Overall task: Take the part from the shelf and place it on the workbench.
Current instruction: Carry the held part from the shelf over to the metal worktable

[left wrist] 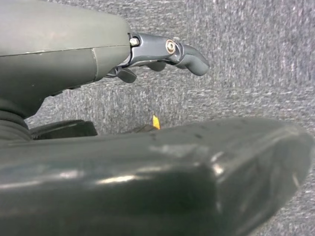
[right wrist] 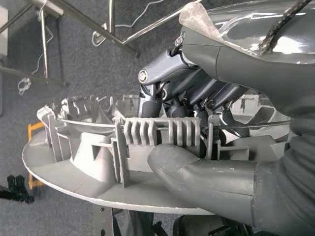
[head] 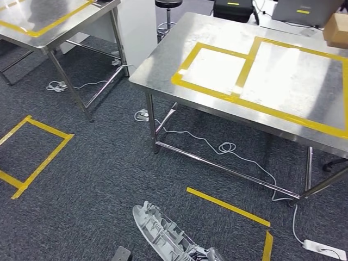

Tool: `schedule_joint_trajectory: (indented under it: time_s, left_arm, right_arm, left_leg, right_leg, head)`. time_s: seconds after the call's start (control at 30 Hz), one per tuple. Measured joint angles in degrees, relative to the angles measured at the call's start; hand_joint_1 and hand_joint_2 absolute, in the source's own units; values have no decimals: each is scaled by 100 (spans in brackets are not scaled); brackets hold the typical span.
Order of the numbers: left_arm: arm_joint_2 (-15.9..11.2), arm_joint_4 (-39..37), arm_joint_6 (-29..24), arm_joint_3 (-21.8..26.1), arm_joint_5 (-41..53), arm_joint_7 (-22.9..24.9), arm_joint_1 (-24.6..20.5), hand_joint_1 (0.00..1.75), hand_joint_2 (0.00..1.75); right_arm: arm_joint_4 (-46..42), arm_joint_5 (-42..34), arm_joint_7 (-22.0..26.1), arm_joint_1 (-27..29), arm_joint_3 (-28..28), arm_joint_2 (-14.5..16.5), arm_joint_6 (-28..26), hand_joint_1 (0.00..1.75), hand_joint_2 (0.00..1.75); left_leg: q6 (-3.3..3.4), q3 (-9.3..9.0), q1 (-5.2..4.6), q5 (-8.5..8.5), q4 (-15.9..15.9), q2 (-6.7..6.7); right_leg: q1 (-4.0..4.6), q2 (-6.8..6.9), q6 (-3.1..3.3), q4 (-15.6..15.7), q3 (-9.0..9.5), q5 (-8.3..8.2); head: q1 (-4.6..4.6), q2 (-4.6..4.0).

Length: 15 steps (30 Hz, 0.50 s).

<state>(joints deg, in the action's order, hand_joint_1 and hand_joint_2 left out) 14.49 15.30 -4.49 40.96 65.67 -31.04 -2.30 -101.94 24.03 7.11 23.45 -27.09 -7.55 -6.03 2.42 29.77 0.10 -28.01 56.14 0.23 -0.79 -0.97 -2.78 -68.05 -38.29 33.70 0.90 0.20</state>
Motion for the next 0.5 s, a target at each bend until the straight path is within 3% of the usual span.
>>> schedule_joint_trajectory:
  time_s: [0.17,0.2,0.23,0.3,0.33,0.37,0.43,0.5]
  left_arm:
    - [0,0,2,9,1,1,8,0,0]
    - [1,0,2,14,1,1,7,0,0]
    - [1,1,4,20,1,2,6,0,0]
    - [-1,7,6,32,0,1,3,0,0]
    - [-2,11,10,35,-1,1,1,0,0]
    - [-2,17,15,37,-1,1,0,0,0]
    - [-3,27,33,43,-2,0,-1,0,0]
    - [-4,31,56,58,-10,0,1,0,0]
  right_arm:
    - [4,2,-1,7,5,4,2,175,175]
    - [8,2,-1,13,13,6,2,175,175]
    - [12,2,-2,15,23,9,2,175,175]
    - [19,6,-3,29,44,27,3,175,175]
    - [21,10,-4,36,52,39,6,175,175]
    - [22,22,-8,47,61,54,15,175,175]
    - [22,65,-20,58,84,80,50,175,175]
    - [20,117,-41,64,107,102,95,175,175]
  left_leg:
    - [2,7,-10,-1,5,78]
    - [-3,8,-12,-6,12,145]
    - [-25,7,-21,-23,32,234]
    - [-98,3,-53,-61,88,409]
    - [-136,0,-66,-77,110,465]
    - [-169,-1,-69,-94,125,491]
    - [-235,58,-42,-265,315,355]
    - [-290,307,-14,-642,935,126]
  right_leg:
    - [-6,35,-20,-412,-181,163]
    - [-11,57,-33,-352,-126,82]
    - [-10,180,-40,-26,71,-51]
    - [1,337,20,806,552,-407]
    - [12,379,68,1062,687,-474]
    - [7,309,124,1067,688,-500]
    - [-13,216,192,1078,676,-531]
    - [-25,124,243,1083,661,-558]
  head:
    - [-2,0]
    - [-1,0]
    - [0,0]
    - [-12,0]
    - [-16,0]
    - [-22,0]
    - [-39,0]
    - [-62,0]
